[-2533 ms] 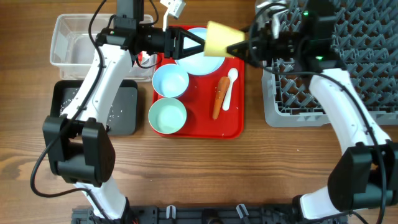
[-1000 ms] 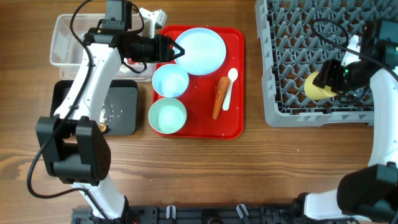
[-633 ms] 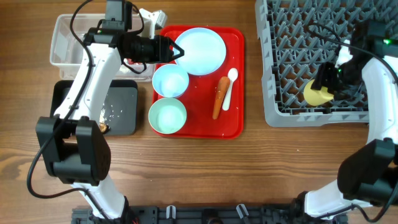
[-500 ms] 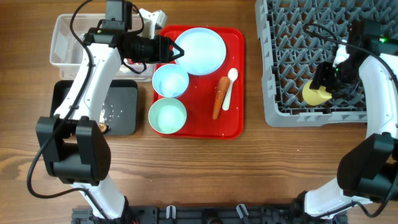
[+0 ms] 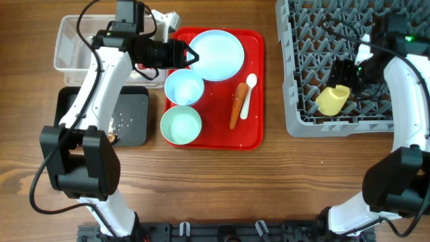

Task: Sort waste into correct bins and load items into the dishwasher rack
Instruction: 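Carry the yellow cup right and set it in the dish rack, then grasp the orange carrot on the red tray with the left gripper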

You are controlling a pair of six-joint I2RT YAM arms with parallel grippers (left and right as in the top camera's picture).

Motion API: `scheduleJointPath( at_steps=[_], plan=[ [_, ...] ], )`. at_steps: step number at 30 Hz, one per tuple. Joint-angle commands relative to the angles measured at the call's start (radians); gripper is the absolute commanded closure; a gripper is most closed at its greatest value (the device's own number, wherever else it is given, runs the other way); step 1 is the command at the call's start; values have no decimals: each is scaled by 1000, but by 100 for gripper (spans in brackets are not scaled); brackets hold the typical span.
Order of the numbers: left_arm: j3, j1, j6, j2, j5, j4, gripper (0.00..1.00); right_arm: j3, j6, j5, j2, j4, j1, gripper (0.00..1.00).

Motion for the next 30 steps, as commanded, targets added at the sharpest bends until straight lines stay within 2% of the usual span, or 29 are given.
scheduleJointPath(
  at_steps=[1,7,9,13,21,24,30],
  plan=[
    [9,-6,19,-18,-13,0,48,60,-27,-98,0,-1,55,13],
    [9,-11,19,-18,-17,-5,44,60,-6,-128,-3,104,295,13],
    [9,-26,20,-18,-18,-12,43,60,39,-122,-3,159,320,13],
    [6,-110,20,-14,-119,-24,43,60,61,-129,-3,216,304,13],
    [3,-466,19,84,-692,60,44,60,56,-125,-3,220,190,10],
    [3,-513,18,158,-761,63,44,60,53,-125,-3,212,166,9],
    [3,-509,-46,257,-756,79,42,60,27,-125,-3,198,161,9]
  ],
)
